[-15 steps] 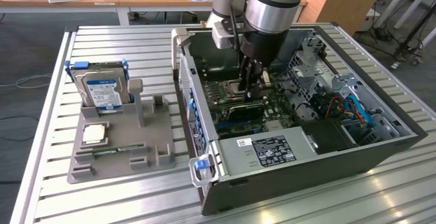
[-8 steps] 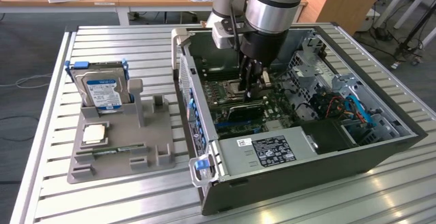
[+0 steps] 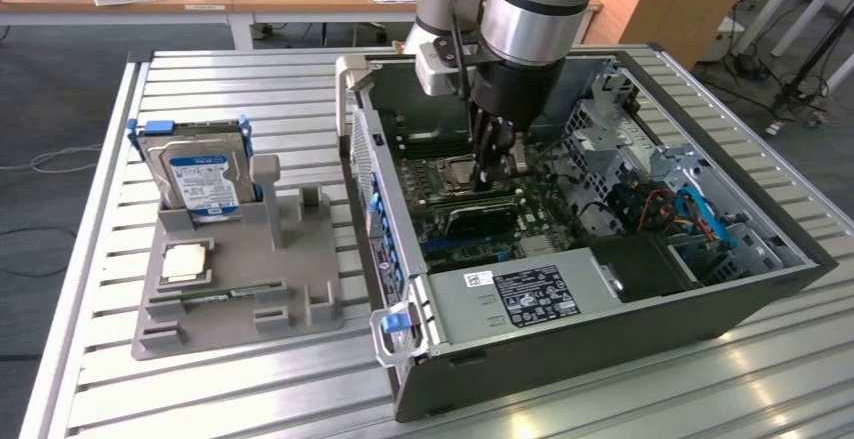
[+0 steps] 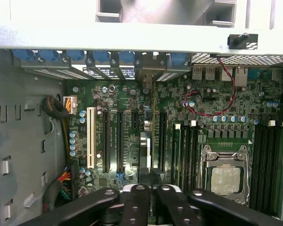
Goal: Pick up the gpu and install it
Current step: 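Insert the gpu into the slot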
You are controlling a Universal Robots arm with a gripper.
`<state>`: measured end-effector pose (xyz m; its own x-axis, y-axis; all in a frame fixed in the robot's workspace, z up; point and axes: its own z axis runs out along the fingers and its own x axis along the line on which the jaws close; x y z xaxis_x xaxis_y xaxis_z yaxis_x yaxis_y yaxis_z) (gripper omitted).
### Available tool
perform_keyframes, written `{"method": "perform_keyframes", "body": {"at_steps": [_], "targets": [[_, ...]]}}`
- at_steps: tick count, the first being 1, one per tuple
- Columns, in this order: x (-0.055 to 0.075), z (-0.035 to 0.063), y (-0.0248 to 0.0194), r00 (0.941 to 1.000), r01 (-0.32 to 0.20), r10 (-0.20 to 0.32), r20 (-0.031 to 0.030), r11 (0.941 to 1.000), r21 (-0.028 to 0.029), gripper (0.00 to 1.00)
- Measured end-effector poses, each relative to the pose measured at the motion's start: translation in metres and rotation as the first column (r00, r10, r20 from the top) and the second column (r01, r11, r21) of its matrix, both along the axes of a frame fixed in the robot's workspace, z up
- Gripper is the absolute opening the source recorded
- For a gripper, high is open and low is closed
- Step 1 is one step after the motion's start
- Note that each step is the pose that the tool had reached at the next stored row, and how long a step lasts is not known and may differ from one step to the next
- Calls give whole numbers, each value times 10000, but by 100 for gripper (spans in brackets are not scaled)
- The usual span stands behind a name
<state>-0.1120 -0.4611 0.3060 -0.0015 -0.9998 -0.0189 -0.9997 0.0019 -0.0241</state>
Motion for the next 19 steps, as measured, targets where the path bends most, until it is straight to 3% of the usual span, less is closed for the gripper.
{"method": "perform_keyframes", "body": {"at_steps": [2, 8, 19], "targets": [[0, 0, 0, 10000, 0, 0, 0, 10000, 0, 11], [0, -4, 0, 10000, -1, 1, 0, 10000, 3, 11], [0, -119, 0, 10000, 0, 0, -1, 10000, 4, 11]]}}
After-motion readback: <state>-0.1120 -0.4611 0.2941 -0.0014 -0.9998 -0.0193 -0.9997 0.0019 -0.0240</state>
